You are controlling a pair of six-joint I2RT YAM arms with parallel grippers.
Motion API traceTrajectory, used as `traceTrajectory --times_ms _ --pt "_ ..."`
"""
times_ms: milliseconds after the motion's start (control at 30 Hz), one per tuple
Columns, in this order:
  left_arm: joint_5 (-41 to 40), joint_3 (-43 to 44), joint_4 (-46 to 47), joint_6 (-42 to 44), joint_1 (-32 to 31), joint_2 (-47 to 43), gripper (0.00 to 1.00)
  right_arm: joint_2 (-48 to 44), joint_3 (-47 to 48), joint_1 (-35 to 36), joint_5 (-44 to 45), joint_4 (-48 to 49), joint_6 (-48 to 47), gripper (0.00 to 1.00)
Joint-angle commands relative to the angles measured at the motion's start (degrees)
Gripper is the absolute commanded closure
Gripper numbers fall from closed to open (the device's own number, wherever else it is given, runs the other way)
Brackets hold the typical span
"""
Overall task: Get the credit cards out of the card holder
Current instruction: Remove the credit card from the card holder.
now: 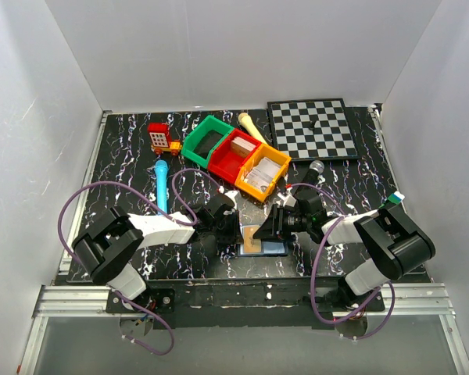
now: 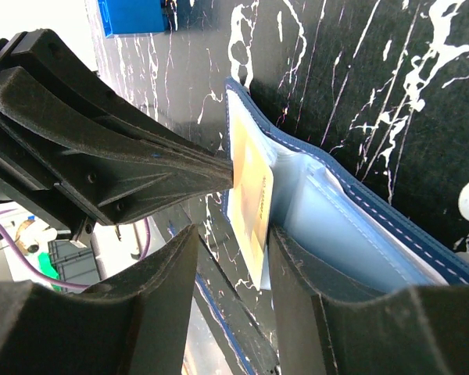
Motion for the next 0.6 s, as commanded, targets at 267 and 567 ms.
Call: traceTrajectory --times_ms 267,567 --pt "2.4 1.1 3.5 0.7 -1.8 4.0 1.0 -0.1 2.1 1.6 -5.3 5.2 1.9 0.59" --pt "4.3 2.4 4.4 1.8 -2.9 5.3 1.0 0.3 3.3 1.6 -5.8 4.4 1.8 0.52"
